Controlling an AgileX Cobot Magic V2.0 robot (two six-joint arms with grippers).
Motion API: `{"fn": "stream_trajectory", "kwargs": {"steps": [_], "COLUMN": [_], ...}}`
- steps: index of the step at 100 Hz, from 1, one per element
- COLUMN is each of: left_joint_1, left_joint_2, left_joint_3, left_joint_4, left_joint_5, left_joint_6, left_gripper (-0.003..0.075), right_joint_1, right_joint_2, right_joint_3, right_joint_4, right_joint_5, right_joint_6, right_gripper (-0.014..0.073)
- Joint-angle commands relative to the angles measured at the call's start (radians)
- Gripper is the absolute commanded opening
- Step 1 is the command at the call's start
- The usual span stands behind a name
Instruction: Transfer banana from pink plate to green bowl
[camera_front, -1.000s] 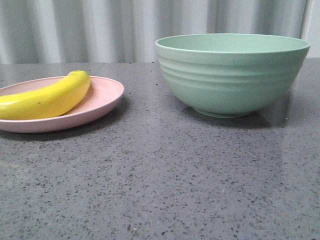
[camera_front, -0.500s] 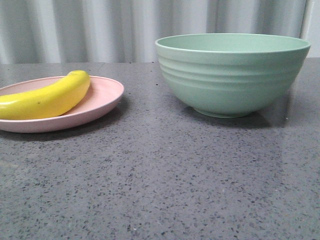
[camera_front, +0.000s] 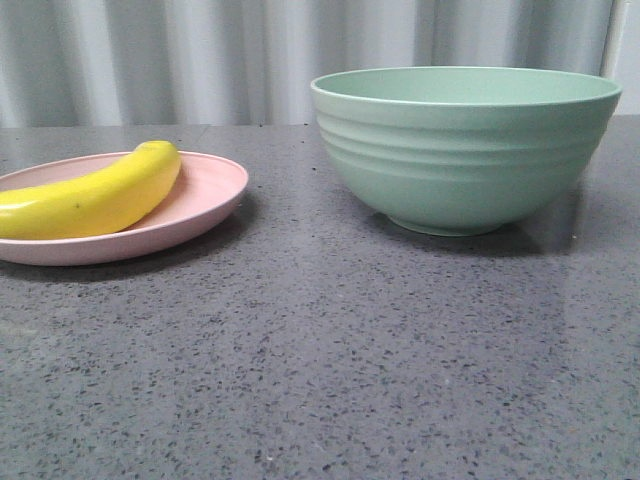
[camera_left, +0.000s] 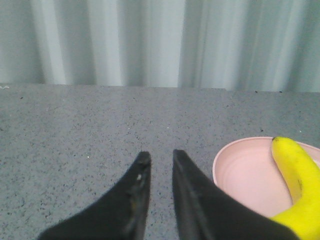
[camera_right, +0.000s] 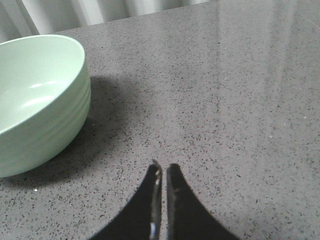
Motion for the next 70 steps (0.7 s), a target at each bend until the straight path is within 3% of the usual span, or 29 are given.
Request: {"fn": "stream_trajectory", "kwargs": {"steps": [1, 8, 40, 58, 70], "left_joint_1": [0.002, 0.002, -0.005, -0.100, -0.198], "left_joint_2": [0.018, 0.018, 0.129, 0.283, 0.397], "left_joint_3": [-0.034, -0.026, -0.090, -0.175, -0.235], "left_joint_4": [-0.003, -0.003, -0.009, -0.009, -0.009], "left_joint_5": [-0.144, -0.200, -0.132, -0.101, -0.061], "left_joint_6": [0.000, 0.000, 0.000, 0.008, 0.008], "left_gripper": [0.0258, 0.0329, 0.0344, 0.0447, 0.0453], "right_joint_1": [0.000, 0.000, 0.000, 0.000, 0.000], "right_joint_2": [0.019, 0.019, 0.019, 0.019, 0.019], "right_joint_3": [-0.037, -0.037, -0.037, -0.037, -0.037], "right_joint_4": [0.011, 0.011, 0.011, 0.011, 0.011], "right_joint_5": [-0.081, -0.081, -0.081, -0.097, -0.110], "right_joint_6": [-0.001, -0.001, -0.001, -0.001, -0.001], "right_gripper": [-0.0062, -0.0062, -0.0062, -0.0062, -0.0062]}}
